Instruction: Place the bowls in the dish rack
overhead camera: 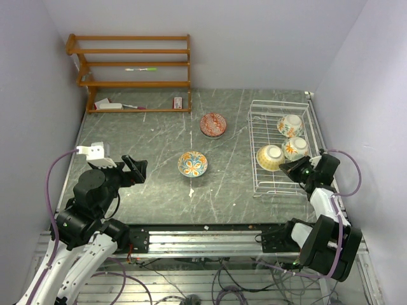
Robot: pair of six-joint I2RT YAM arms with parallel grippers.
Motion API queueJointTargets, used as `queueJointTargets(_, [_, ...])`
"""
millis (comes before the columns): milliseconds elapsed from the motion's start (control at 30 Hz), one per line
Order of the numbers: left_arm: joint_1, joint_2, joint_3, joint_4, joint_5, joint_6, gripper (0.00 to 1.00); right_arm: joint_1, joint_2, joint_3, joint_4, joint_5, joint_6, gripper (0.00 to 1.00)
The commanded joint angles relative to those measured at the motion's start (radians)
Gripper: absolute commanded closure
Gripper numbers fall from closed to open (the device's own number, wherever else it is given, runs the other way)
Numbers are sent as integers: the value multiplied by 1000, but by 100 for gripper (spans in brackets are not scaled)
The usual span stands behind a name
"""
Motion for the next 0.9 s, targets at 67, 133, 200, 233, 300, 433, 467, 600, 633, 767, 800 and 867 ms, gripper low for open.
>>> queueJointTargets(67, [-7, 6, 23, 7, -10, 0, 2, -12, -7, 15, -53, 22, -46, 95])
queueJointTargets(133, [-7, 5, 23, 7, -10, 0, 2, -13, -9, 31, -69, 21, -57, 93])
queueJointTargets(200, [-8, 7, 23, 7, -9, 2, 2, -13, -18, 63, -97, 21, -76, 90])
queueJointTargets(233, [-7, 6, 23, 7, -10, 2, 2, -12, -24, 88, -117, 23, -89, 88])
queueJointTargets(300, [-7, 4, 23, 7, -10, 0, 2, -12, -36, 135, -158, 31, -121, 83])
queueJointTargets(433, [-7, 0, 22, 7, -12, 1, 2, -12, -47, 209, -221, 70, -182, 68])
queueJointTargets(467, [-7, 0, 23, 7, -11, 0, 2, -12, -49, 224, -230, 83, -192, 64])
queueJointTargets(600, [-7, 5, 23, 7, -10, 0, 2, -9, -40, 270, -244, 109, -219, 52])
queueJointTargets(633, [-7, 5, 23, 7, -10, 1, 2, -6, -35, 287, -254, 124, -231, 51])
queueJointTargets(767, [-7, 2, 23, 7, -10, 1, 2, 58, -27, 345, -289, 248, -257, 43])
queueJointTargets(800, [-7, -1, 23, 7, -11, 1, 2, 82, -26, 352, -288, 271, -256, 42])
queueJointTargets(867, [-7, -5, 23, 7, -12, -2, 2, 158, -8, 376, -297, 350, -256, 40])
